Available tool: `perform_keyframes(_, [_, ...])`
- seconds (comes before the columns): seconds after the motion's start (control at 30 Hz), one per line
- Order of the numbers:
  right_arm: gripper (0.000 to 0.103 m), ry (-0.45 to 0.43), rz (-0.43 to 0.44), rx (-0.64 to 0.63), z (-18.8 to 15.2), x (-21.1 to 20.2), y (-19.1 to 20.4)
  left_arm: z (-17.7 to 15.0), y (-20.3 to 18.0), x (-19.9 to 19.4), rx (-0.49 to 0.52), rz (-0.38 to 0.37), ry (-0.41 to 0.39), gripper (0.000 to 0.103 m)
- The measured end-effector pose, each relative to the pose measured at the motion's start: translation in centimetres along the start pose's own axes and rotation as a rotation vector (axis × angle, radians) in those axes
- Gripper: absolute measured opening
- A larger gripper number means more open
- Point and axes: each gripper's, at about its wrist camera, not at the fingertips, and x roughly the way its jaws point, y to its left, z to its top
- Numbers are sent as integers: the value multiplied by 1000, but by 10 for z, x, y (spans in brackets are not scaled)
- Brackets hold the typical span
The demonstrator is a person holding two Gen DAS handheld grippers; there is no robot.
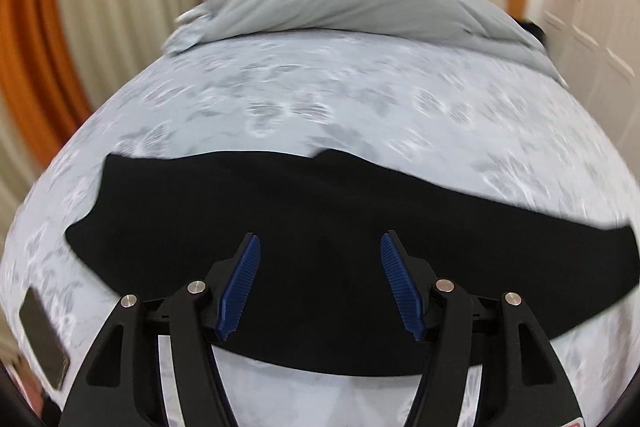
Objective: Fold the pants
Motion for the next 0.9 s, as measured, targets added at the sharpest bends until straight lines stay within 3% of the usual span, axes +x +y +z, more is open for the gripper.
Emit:
perform_keyframes(0.03, [0,-30,-88,-29,1,-8,-4,-4,-8,4,38,-5,5,61])
perform_keyframes(0.1, [2,1,-246,-72,-4,-1,-14,-13,-19,11,78,-19,33,61])
perform_keyframes(0.2, [2,52,-254,-81,-12,8,-13,-22,-28,36,80,-41,128,61])
perform_keyframes(0.33, [2,95,-103,-267,-24,30,76,-39,-28,71,38,-24,311,61])
perform_keyframes(0.47, [3,218,50,-454,-57,79,184,-45,-33,61,90,10,274,63])
perform_keyframes(0.6, [4,330,182,-620,-86,130,282,-47,-20,50,65,-36,274,64])
perform_keyframes(0.63, [6,343,208,-644,-93,139,300,-46,-14,48,53,-41,271,64])
perform_keyframes(0.7, [41,355,252,-721,-106,158,347,-44,2,46,25,-30,263,66])
perform_keyframes(0.73, [67,342,251,-765,-111,164,368,-42,13,47,10,-14,265,67])
perform_keyframes(0.8, [68,306,275,-855,-125,175,404,-41,33,52,-27,4,275,67])
perform_keyframes(0.9, [66,350,311,-937,-143,208,448,-41,53,62,-64,2,307,67])
